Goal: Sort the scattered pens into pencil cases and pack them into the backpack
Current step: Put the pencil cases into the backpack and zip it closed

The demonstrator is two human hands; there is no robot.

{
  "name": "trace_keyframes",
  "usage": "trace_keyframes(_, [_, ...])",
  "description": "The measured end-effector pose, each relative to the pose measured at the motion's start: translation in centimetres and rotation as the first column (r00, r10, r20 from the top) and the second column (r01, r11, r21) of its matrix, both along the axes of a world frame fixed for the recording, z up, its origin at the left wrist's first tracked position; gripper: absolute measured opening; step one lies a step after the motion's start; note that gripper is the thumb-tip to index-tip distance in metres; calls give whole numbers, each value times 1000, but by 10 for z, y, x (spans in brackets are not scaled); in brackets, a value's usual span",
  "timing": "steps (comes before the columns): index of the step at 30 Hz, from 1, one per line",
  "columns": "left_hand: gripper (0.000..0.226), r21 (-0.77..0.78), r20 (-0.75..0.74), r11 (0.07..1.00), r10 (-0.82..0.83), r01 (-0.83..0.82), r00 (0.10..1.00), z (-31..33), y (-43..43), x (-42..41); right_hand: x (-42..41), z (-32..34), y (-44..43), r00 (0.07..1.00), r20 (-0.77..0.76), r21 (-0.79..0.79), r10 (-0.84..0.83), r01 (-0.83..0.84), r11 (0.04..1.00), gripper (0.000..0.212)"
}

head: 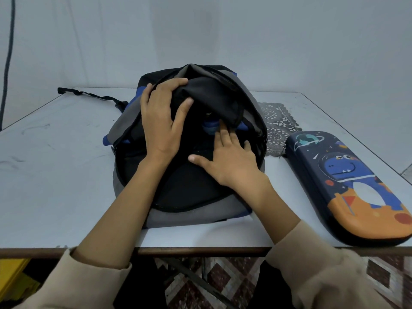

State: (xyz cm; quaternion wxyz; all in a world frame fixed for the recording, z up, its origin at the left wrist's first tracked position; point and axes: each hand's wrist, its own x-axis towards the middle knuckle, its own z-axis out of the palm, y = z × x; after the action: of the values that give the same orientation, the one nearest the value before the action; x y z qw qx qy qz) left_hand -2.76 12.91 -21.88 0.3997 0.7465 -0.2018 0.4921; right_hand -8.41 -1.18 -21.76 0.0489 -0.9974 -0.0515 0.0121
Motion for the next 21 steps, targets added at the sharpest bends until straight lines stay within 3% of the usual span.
trace_keyframes(10, [26,-3,-2,1000,4,-4,1000,0,-1,1,24,6,9,999,-42,-78,-26,23,997,92])
trace_keyframes(21, [24,-105,-32,993,43,-46,999,14,-3,11,27,-6,4,1000,7,5,12,-12,1000,93])
